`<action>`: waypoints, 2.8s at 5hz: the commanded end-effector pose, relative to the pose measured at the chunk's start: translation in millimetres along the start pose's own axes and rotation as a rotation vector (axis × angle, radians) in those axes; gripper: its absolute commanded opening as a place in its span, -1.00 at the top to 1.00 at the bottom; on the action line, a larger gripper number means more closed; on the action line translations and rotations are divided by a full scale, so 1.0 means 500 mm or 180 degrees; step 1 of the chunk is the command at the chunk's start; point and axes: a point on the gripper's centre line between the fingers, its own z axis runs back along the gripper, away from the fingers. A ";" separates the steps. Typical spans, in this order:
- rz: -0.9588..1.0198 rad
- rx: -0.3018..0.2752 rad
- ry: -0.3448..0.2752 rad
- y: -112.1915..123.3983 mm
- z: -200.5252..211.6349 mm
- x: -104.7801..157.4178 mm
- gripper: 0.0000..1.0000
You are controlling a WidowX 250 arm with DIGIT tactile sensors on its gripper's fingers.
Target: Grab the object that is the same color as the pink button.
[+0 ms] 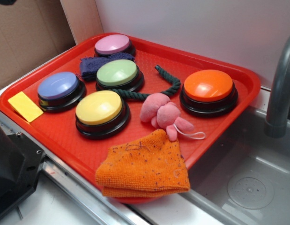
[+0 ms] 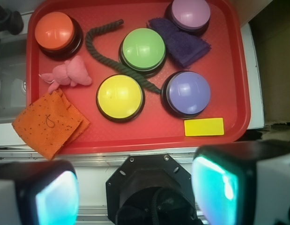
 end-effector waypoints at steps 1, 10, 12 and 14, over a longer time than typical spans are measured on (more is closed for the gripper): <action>0.0000 0.0000 0.0000 0.000 0.000 0.000 -1.00; -0.0785 -0.0914 0.0252 -0.161 -0.361 0.219 -1.00; -0.0751 -0.0819 0.0415 -0.174 -0.409 0.231 -1.00; -0.0825 -0.0898 0.0431 -0.175 -0.411 0.229 1.00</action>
